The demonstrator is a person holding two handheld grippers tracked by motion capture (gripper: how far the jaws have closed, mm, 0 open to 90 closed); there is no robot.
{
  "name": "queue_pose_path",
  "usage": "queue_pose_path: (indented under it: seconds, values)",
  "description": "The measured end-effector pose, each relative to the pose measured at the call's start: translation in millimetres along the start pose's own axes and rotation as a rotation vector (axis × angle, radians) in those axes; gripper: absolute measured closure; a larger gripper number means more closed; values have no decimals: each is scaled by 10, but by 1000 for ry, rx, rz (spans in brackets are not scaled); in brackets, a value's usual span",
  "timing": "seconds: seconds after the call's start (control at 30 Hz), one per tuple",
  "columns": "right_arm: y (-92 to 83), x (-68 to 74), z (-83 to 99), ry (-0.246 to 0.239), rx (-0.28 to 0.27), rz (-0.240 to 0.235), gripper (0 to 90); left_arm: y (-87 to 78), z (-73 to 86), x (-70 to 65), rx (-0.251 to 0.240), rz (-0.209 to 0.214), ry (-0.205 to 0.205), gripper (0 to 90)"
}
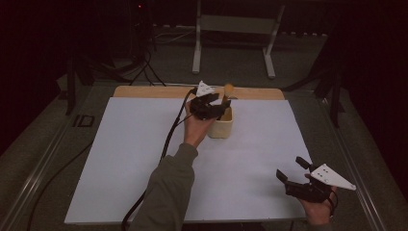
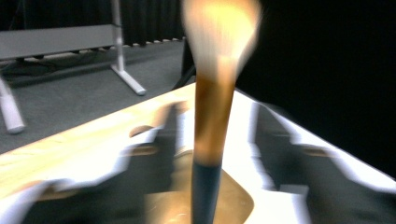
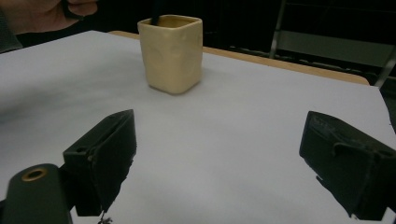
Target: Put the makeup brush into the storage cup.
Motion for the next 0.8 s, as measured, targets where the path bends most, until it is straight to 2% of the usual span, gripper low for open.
queue_pose_path:
  seconds: [0.03,0.07,0.17,0.57,0.8]
  values:
    - [1,0,0,-1,0,0,109,13,15,12,16,-14,-7,195]
    - [2,0,0,-1,0,1,109,22,30,22,31,-13,-23,118]
    - [2,3,-1,0,-1,1,109,23,45,55,38,-22,-38,37]
    - [2,0,-1,-1,-1,0,109,-28,-3,94,21,-34,-40,28]
    - [4,-1,1,-2,0,1,109,-63,-8,103,26,-41,-27,27]
Point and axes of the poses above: each handheld gripper's, and its own axes: y roughly forward along the jaws, z roughly out of its underside, x roughly to its left, the point moved 9 cm from there along y, roughly forward along the jaws, and after that the axes turned 2 degrees about -y, right-handed, at the moved point
